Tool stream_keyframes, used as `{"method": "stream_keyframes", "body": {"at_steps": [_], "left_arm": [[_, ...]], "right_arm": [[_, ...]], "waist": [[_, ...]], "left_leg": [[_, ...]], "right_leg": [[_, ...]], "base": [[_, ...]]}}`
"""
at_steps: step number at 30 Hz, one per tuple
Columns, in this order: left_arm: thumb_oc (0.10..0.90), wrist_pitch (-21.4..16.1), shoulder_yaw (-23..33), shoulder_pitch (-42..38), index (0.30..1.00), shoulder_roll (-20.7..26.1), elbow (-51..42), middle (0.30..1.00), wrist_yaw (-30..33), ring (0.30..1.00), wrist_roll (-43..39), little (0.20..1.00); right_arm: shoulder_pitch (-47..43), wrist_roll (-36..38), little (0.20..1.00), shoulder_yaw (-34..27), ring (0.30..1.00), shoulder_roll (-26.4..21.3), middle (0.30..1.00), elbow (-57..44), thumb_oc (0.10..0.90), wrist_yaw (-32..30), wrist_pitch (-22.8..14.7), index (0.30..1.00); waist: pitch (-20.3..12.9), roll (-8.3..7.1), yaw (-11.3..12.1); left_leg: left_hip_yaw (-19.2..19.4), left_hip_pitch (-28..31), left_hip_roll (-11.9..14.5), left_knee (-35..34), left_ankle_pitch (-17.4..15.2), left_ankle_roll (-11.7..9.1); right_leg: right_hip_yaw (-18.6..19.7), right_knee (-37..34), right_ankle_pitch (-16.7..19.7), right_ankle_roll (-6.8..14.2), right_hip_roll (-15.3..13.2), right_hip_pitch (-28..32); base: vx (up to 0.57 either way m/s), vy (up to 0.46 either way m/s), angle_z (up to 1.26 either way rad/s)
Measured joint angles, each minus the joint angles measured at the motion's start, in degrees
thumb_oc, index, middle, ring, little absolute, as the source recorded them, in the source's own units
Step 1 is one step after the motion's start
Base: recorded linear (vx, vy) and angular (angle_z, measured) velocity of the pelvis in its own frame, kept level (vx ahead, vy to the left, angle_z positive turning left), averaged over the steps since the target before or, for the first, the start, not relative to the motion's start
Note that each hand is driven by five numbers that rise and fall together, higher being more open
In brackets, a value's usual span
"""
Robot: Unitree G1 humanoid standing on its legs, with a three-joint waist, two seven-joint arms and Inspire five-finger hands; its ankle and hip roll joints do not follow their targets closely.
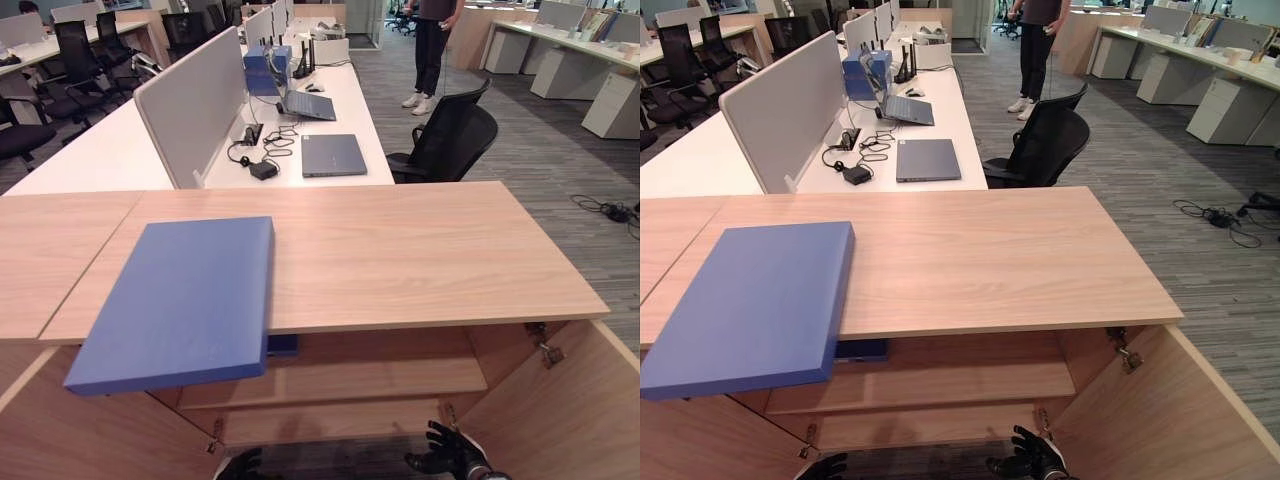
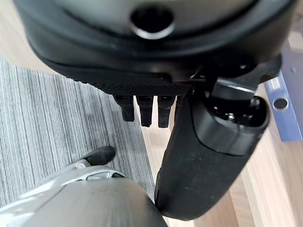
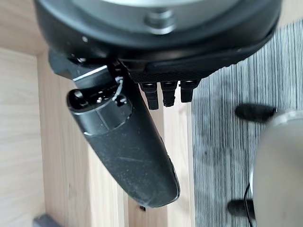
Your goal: Put the empty folder in the office cabinet
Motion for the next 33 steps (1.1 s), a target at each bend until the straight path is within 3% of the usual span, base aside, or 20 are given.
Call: {"method": "stream_keyframes", "body": {"at_steps": [6,12,17,19,21,23,24,25,26,28,29,33], "left_arm": [[0.8,0.0,-0.03,0.21,0.9,-0.24,-0.07,0.9,-0.05,0.9,0.01,0.9],[0.8,-0.07,-0.01,0.22,0.9,-1.8,0.23,0.9,-0.02,0.9,-0.71,0.9],[0.8,-0.16,-0.03,-0.46,0.9,-2.68,0.61,0.9,-0.09,0.9,-1.14,0.9],[0.8,-0.34,0.05,-1.43,0.9,-2.28,1.16,0.9,-0.06,0.9,-1.2,0.9],[0.8,-0.64,-0.03,-2.72,0.9,-1.46,2.11,0.9,-0.01,0.9,-1.03,0.9],[0.8,-0.52,-0.29,-2.86,0.9,-1.35,2.6,0.9,-0.49,0.9,-0.47,0.9],[0.8,-0.37,-0.43,-2.73,0.9,-1.7,2.67,0.9,-0.71,0.9,-0.41,0.9],[0.8,-0.21,-1.11,-3.5,0.9,-1.89,2.63,0.9,-0.96,0.9,-0.22,0.9],[0.8,-0.16,-1.28,-3.59,0.9,-1.87,2.79,0.9,-1.12,0.9,0.07,0.9],[0.8,0.79,-1.22,-2.44,0.9,0.79,3.18,0.9,-1.15,0.9,1.22,0.9],[0.8,1.14,-1.77,-2.22,0.9,2.1,3.66,0.9,-1.21,0.9,1.3,0.9],[0.8,1.03,-2.43,-1.35,0.9,1.93,3.48,0.9,-1.44,0.9,1.32,0.9]], "right_arm": [[0.2,-0.02,0.9,0.08,0.9,-0.72,0.9,0.04,0.8,0.03,-0.01,0.9],[0.6,-0.02,0.9,0.17,0.9,-1.43,0.9,0.49,0.8,0.21,-0.02,0.9],[0.29,-0.05,0.9,0.26,0.9,-3.72,0.9,1.26,0.8,0.15,0.0,0.9],[0.24,-0.04,0.9,0.22,0.9,-4.51,0.9,1.63,0.8,-0.11,0.0,0.9],[0.21,-0.01,0.9,0.12,0.9,-4.52,0.9,2.91,0.8,-0.15,0.02,0.9],[0.13,-0.03,0.9,0.06,0.9,-5.3,0.9,2.77,0.8,-0.15,-0.08,0.9],[0.3,-0.01,0.9,-0.06,0.9,-5.74,0.9,2.88,0.8,-0.22,-0.06,0.9],[0.41,0.02,0.9,-1.71,0.9,-5.26,0.9,3.51,0.8,-0.05,-0.03,0.9],[0.43,0.05,0.9,-2.76,0.9,-4.58,0.9,4.05,0.8,0.03,-0.02,0.9],[0.87,1.23,0.9,-4.17,0.9,0.64,0.9,5.27,0.8,0.29,0.45,0.9],[1.38,1.39,0.9,-4.83,0.9,2.58,0.9,5.38,0.8,0.37,0.25,0.9],[1.03,4.31,0.9,-6.62,0.9,5.46,0.9,5.66,0.8,0.29,0.28,0.9]], "waist": [[-0.12,0.9,0.0],[0.16,4.13,0.03],[0.99,5.15,-0.15],[1.85,3.56,-0.39],[2.27,-0.3,-0.94],[2.25,-0.77,-3.2],[2.25,-0.08,-4.09],[2.1,0.12,-4.97],[1.89,0.54,-5.12],[1.36,-3.86,-4.9],[0.98,-4.84,-4.8],[1.07,-4.04,-4.67]], "left_leg": [[-0.11,0.64,1.56,-0.01,0.25,-0.84],[-1.2,-1.0,2.93,0.03,0.44,-1.87],[0.9,-2.72,2.83,0.08,4.21,-3.5],[1.44,-4.02,1.88,5.81,2.01,-3.43],[0.99,-4.27,0.91,17.77,-4.28,-4.68],[0.11,-2.55,2.06,21.06,-6.01,-4.49],[-1.04,-1.03,1.98,18.46,-7.09,-4.65],[-0.37,-0.25,1.57,15.55,-10.4,-2.9],[0.06,0.92,0.73,12.8,-11.32,-1.17],[1.33,5.4,-4.09,3.61,-7.15,1.01],[1.74,5.85,-5.0,3.15,-7.19,1.36],[2.67,7.53,-7.04,0.1,-6.37,2.74]], "right_leg": [[-0.15,0.01,-0.5,-0.94,1.48,0.76],[-0.74,0.1,-0.34,-1.62,2.9,0.26],[-2.57,0.01,0.58,-3.91,2.2,-1.66],[-3.55,0.01,1.37,-4.85,-0.2,-0.94],[-3.97,0.02,1.52,-3.76,-4.52,0.52],[-4.56,0.06,1.06,-1.69,-5.61,1.35],[-4.68,0.45,1.35,-0.42,-5.1,1.36],[-4.87,0.57,1.92,0.21,-5.62,0.78],[-5.1,0.71,2.37,0.71,-5.52,0.61],[-4.26,1.5,2.66,2.56,-9.39,-0.39],[-4.09,2.46,3.59,2.51,-9.65,-0.81],[-3.23,5.89,4.07,4.26,-11.54,-2.58]], "base": [[-0.07,-0.094,0.01],[-0.14,-0.066,0.05],[-0.19,-0.008,0.09],[-0.14,0.028,0.02],[-0.09,0.071,0.1],[-0.07,0.17,0.29],[-0.07,0.251,0.32],[-0.04,0.193,0.35],[-0.02,0.133,0.13],[-0.04,0.253,-0.13],[-0.07,0.394,-0.24],[-0.08,0.286,-0.13]]}}
